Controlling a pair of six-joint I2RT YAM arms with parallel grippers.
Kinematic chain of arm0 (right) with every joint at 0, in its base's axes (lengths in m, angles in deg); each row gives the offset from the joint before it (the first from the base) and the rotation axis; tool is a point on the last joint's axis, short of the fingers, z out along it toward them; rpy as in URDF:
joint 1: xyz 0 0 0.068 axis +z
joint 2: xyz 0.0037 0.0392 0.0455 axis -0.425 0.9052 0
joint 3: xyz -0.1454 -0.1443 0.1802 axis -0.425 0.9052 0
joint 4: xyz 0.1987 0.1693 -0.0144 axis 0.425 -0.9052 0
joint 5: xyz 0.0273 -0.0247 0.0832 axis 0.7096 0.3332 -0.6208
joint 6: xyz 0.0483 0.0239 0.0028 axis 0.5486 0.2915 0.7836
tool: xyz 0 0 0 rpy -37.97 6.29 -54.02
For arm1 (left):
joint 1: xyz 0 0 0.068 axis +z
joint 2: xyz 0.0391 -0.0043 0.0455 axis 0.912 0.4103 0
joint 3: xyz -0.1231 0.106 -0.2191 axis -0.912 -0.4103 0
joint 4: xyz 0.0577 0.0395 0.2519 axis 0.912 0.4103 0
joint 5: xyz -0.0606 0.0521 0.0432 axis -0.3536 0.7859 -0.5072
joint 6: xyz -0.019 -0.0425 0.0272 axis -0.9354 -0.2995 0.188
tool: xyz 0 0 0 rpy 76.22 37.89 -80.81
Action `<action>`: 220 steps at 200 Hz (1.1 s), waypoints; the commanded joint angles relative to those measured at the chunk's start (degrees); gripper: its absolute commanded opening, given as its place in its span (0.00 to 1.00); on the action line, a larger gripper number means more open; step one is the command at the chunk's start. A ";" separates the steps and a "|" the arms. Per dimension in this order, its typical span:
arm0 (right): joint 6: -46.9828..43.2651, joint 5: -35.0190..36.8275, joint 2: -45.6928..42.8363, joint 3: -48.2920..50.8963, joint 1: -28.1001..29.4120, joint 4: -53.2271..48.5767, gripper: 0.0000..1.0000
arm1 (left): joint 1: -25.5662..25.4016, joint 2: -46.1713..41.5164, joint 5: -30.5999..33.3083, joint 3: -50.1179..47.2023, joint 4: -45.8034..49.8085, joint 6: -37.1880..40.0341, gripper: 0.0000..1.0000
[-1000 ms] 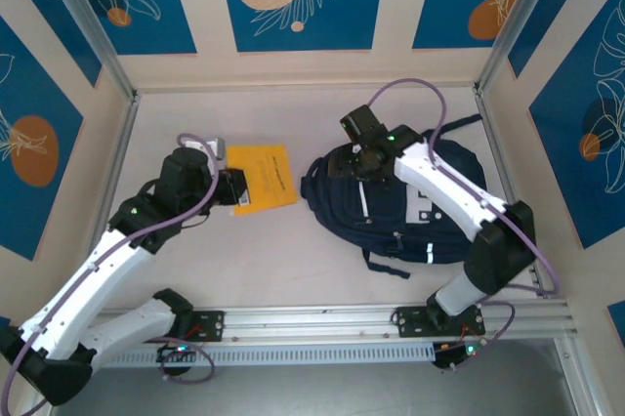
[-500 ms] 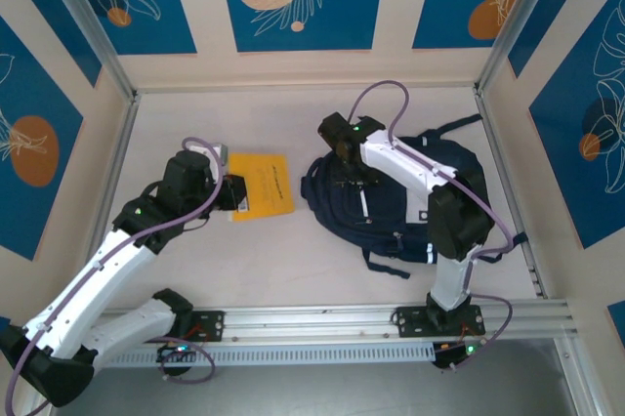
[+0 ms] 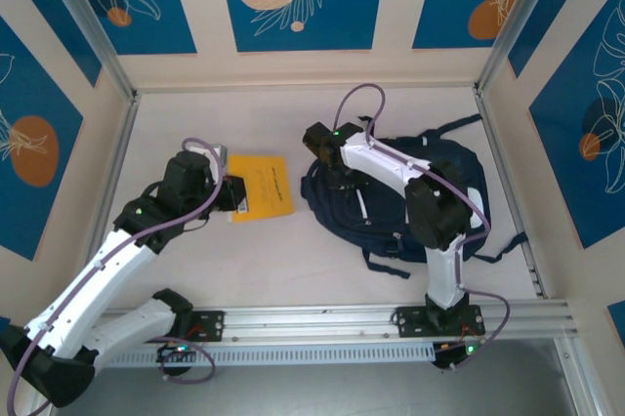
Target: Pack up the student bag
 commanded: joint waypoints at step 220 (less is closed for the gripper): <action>-9.45 -75.39 -53.60 27.67 -32.68 29.18 0.00 | 1.41 0.42 -28.45 -1.58 -19.61 -18.16 0.00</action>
